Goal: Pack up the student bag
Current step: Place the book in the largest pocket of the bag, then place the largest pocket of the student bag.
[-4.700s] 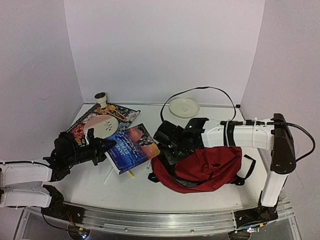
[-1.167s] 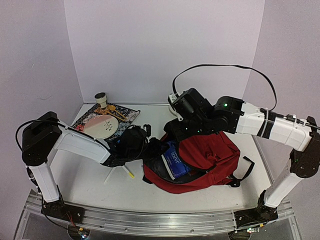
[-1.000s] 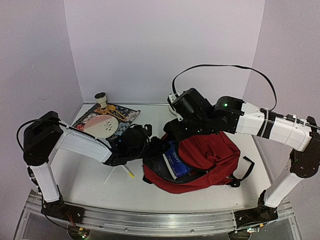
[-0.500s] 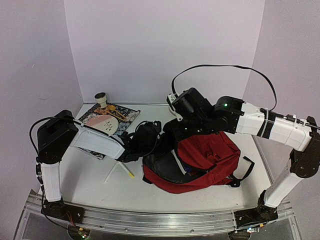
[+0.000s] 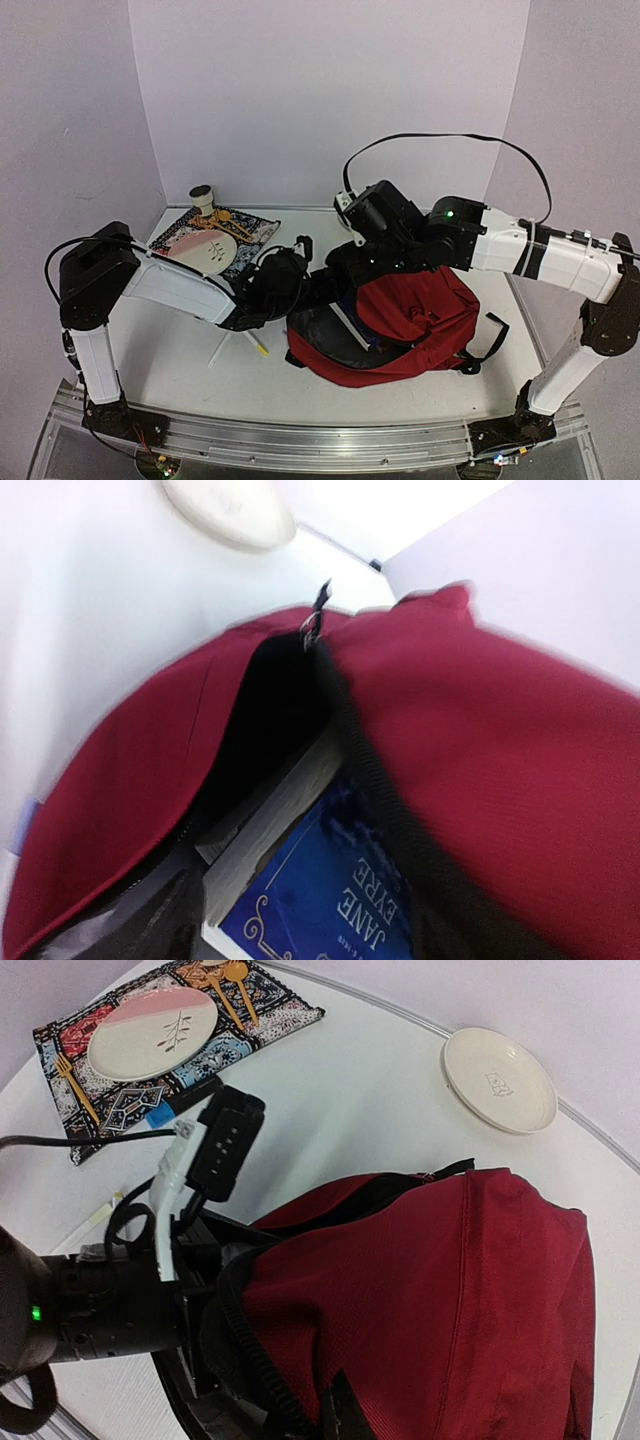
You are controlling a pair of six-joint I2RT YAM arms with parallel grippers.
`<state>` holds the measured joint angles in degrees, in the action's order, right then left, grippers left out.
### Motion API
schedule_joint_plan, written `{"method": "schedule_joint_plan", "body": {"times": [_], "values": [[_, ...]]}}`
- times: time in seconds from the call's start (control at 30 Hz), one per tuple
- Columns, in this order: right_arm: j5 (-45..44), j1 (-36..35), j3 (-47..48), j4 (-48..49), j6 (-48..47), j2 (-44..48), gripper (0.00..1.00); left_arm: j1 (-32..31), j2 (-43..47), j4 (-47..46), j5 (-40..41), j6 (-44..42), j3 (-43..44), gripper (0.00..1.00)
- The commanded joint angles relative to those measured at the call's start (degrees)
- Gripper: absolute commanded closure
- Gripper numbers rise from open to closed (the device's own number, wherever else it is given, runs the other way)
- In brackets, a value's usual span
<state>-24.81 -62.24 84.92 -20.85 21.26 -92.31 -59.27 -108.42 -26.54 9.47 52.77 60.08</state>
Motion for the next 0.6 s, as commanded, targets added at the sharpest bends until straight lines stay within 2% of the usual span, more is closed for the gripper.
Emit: {"method": "schedule_joint_plan", "body": {"times": [0.0,0.3,0.4,0.57], "values": [[0.18,-0.30,-0.52,2.00,0.27,2.82,0.95,-0.31,7.14,-3.73,5.54,-6.97,-2.55,0.25],[5.28,-0.28,-1.85,2.04,1.34,0.17,0.88,-0.32,21.28,-1.65,8.21,-6.04,-15.73,0.22],[7.73,-0.32,-2.04,2.31,1.89,-1.77,0.85,-0.32,27.11,1.66,8.96,-5.47,-19.88,0.23],[12.42,-0.34,-2.68,2.96,1.83,-3.79,0.71,-0.29,34.46,9.66,9.04,-5.03,-22.60,0.23]]}}
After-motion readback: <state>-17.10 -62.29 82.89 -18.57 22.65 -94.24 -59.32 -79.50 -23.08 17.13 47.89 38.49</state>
